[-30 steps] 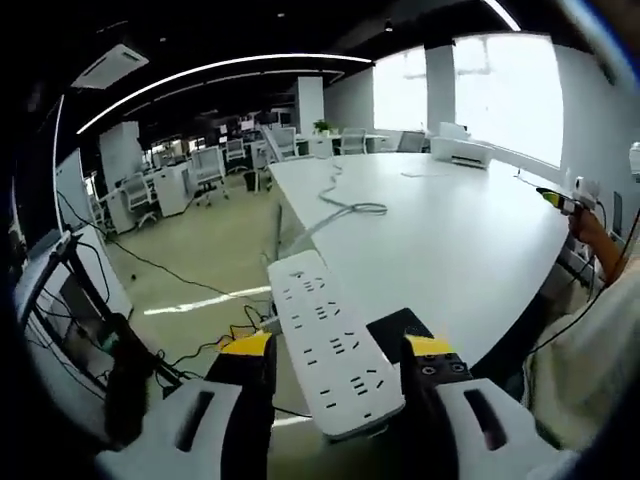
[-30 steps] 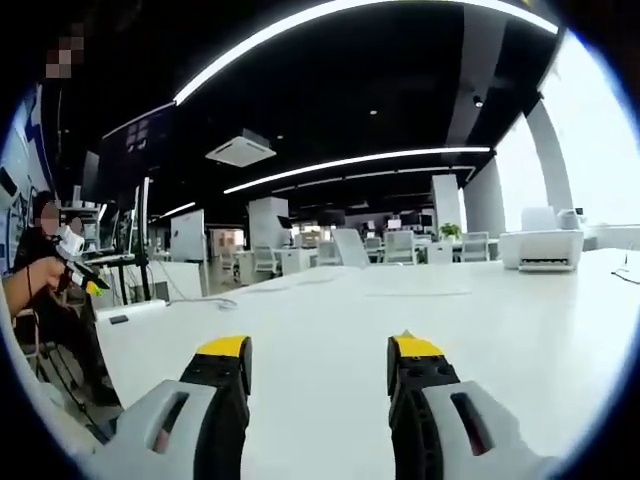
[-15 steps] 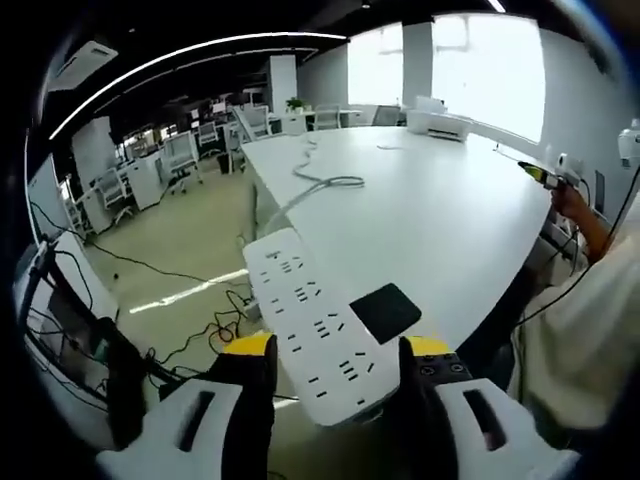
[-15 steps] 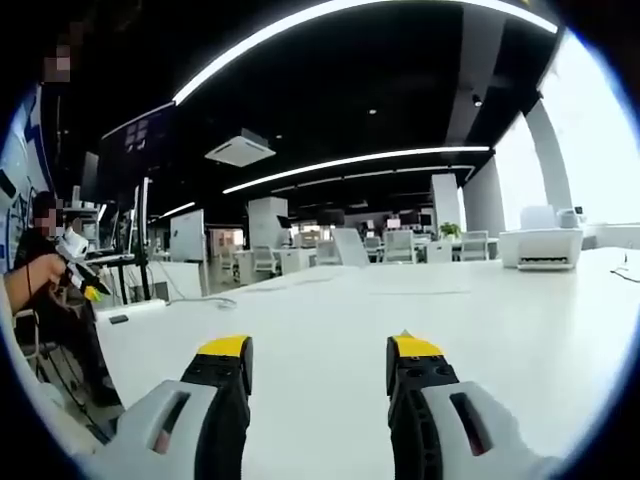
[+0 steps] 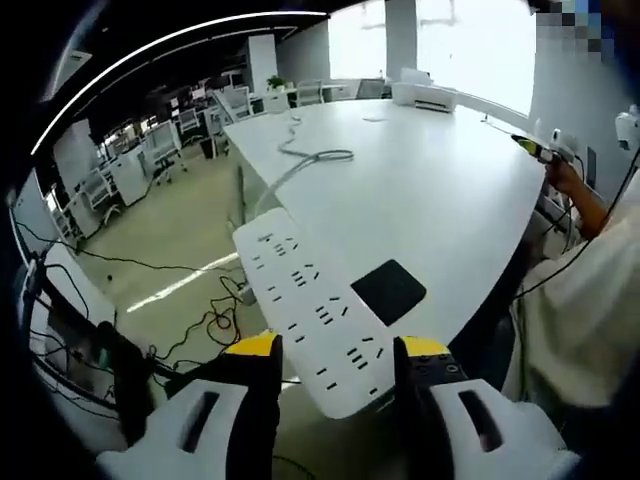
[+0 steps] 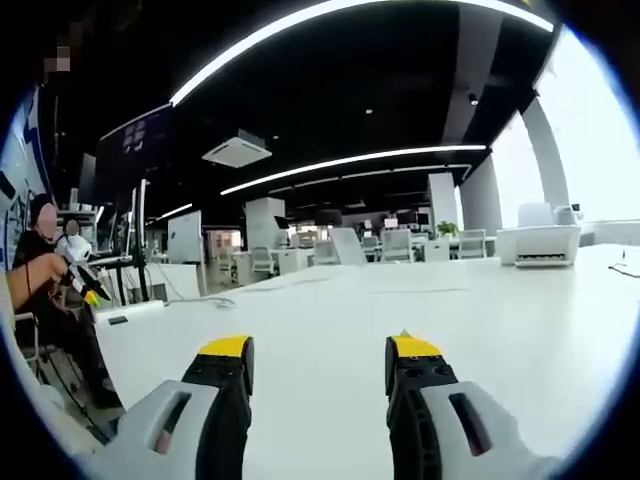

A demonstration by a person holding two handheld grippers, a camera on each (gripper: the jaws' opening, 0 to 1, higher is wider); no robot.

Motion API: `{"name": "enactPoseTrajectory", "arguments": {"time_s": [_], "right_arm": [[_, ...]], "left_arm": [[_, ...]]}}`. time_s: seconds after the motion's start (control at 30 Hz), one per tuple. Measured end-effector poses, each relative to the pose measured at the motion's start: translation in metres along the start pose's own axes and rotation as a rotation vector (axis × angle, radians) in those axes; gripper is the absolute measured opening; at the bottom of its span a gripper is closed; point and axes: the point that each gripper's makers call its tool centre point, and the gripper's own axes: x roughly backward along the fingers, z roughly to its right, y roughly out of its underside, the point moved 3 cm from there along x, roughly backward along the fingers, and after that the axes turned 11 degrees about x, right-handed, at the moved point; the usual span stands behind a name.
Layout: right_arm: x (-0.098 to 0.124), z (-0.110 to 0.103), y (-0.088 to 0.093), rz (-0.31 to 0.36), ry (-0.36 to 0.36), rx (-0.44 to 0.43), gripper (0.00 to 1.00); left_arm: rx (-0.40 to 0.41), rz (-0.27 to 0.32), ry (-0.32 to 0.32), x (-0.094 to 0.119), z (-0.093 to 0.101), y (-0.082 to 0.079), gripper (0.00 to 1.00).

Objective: Pick up the power strip scattered on the table, fix it on the side mounting bracket of the table, and press the switch

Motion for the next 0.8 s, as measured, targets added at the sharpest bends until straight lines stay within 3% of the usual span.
{"name": "enactPoseTrajectory", "arguments": {"time_s": [0.8], "right_arm": [[-0.0035,-0.0009,0.0036,-0.010,0.001,-0.006,0.47]], "left_arm": [[-0.025,-0.143,0.107,-0.0103,-0.0038,0.0048,0.44]]}}
